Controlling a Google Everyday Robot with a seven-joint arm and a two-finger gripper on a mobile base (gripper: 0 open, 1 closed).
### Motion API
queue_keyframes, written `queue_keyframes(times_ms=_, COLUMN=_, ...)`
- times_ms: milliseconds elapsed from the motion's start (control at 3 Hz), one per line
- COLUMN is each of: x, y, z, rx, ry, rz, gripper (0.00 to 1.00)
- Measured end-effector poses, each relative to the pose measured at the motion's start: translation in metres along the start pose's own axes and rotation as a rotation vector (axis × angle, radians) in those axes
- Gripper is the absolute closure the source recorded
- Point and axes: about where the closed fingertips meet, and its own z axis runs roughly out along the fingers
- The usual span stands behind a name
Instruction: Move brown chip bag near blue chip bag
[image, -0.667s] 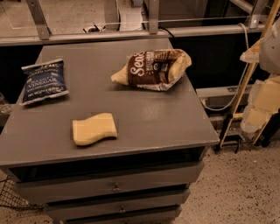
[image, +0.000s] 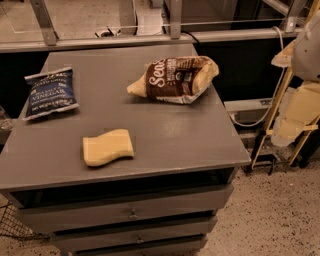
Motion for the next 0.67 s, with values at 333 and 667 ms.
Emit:
queue_keyframes(times_ms=333, x=-0.032, y=-0.041, z=0.015, rx=0.042, ry=0.000, rz=-0.084, gripper=0.00)
queue_keyframes(times_ms=667, x=-0.094, y=-0.089, z=0.043, rx=0.070, ry=-0.052, rz=-0.220, gripper=0.00)
